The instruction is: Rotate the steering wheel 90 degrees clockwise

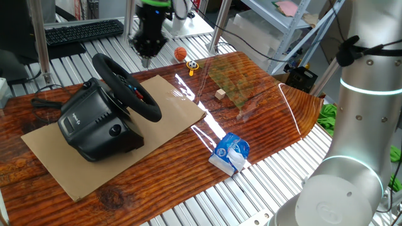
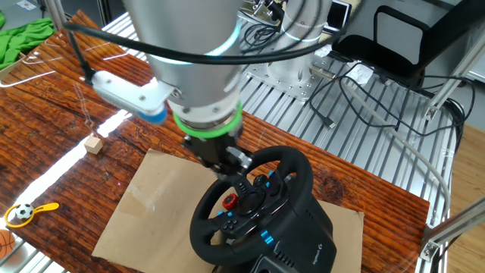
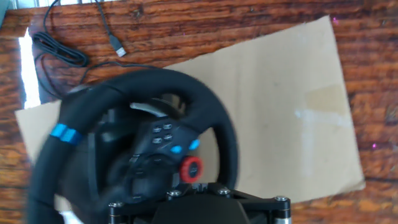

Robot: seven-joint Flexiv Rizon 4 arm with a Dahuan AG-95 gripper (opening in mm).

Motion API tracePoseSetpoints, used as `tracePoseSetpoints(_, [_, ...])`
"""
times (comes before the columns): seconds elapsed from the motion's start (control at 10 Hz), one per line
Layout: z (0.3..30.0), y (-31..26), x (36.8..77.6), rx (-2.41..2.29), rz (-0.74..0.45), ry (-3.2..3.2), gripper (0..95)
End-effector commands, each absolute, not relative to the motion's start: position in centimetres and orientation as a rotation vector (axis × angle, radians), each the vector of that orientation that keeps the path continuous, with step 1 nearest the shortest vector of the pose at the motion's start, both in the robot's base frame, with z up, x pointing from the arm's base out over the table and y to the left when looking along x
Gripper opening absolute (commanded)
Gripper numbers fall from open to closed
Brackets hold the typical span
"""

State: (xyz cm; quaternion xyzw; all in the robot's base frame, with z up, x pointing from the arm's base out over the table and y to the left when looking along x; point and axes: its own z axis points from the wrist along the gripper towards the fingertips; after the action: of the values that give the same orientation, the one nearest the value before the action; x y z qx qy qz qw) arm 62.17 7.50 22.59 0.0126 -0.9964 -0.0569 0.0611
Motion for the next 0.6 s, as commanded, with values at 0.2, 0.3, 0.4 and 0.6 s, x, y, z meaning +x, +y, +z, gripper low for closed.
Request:
tracePoseSetpoints(0.2, [20.7,5.6,62.3,0.075,-0.176,-3.044,0.0])
tracePoseSetpoints(0.3, [20.3,5.4,62.3,0.071,-0.175,-3.045,0.0])
tracePoseSetpoints(0.4, [19.7,5.3,62.5,0.066,-0.173,-3.052,0.0])
tracePoseSetpoints(0.6, [18.6,5.0,62.7,0.057,-0.166,-3.066,0.0])
